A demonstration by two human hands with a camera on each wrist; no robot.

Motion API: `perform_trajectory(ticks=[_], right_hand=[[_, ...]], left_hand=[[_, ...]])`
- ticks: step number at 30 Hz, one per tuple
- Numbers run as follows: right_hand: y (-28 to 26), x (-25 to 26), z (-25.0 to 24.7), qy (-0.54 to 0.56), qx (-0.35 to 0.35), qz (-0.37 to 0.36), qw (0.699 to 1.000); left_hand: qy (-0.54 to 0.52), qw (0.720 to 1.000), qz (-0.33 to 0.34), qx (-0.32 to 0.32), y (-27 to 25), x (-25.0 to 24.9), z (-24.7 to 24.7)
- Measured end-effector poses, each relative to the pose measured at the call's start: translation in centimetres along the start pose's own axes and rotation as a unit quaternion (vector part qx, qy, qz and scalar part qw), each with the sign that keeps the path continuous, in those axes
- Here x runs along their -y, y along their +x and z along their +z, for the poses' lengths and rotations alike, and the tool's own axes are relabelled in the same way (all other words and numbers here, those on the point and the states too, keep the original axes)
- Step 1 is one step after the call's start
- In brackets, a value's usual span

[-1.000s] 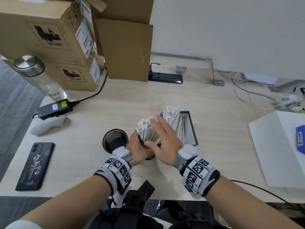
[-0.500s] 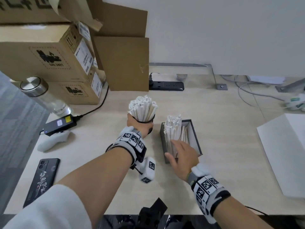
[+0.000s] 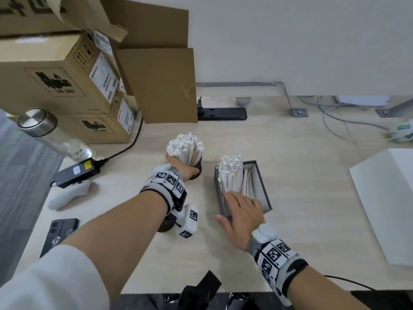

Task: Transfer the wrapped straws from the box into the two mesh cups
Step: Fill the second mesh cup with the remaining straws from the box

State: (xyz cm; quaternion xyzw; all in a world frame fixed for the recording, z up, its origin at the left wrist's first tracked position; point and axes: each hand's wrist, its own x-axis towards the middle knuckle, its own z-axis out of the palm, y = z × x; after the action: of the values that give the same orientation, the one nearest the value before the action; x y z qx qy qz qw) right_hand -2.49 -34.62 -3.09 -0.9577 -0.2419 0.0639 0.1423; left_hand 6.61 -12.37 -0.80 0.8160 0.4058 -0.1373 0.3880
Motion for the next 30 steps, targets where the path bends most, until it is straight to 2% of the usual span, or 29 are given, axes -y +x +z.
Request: perform_trajectory(ticks=[3, 6, 9, 15, 18, 23, 24, 26, 28, 30], right_hand=[[-0.1, 0.1, 0.0, 0.002, -0.008, 0.000, 1.000], [0.2, 0.1, 0.1, -0.020, -0.015, 0.005, 1.000], [0.4, 0.5, 0.2, -0.047, -0.014, 0.006, 0.999], [0.6, 0.7, 0.3, -0.062, -0.005, 0.010, 0.998], [0.6, 0.8, 0.2, -0.059, 0.001, 0.016, 0.998], [0.6, 0.7, 0.3, -0.059, 0.001, 0.023, 0.998], [0.5, 0.8, 0.4, -0.057, -0.001, 0.026, 0.998], [0.5, 1.0, 0.3, -0.050, 0.000, 0.034, 0.998], [0.6, 1.2, 0.1, -0.033, -0.004, 0.041, 0.999], [0.9, 1.3, -0.7, 0.044, -0.005, 0.067, 0.997]], left_hand=[[0.085, 0.993, 0.027, 0.071, 0.8, 0.7, -3.0], [0.161, 0.980, 0.085, 0.086, 0.9, 1.2, -5.7], [0.242, 0.954, 0.146, 0.102, -0.1, 2.8, -7.8], [0.363, 0.894, 0.201, 0.169, -3.1, 6.5, -8.0], [0.432, 0.854, 0.227, 0.182, -3.9, 7.2, -7.1], [0.565, 0.773, 0.215, 0.193, -5.2, 7.7, -7.5], [0.578, 0.764, 0.214, 0.191, -5.5, 7.8, -7.6], [0.580, 0.764, 0.227, 0.169, -5.9, 7.8, -7.5], [0.558, 0.779, 0.244, 0.150, -6.1, 7.8, -7.3], [0.527, 0.794, 0.267, 0.147, -6.3, 7.8, -6.8]])
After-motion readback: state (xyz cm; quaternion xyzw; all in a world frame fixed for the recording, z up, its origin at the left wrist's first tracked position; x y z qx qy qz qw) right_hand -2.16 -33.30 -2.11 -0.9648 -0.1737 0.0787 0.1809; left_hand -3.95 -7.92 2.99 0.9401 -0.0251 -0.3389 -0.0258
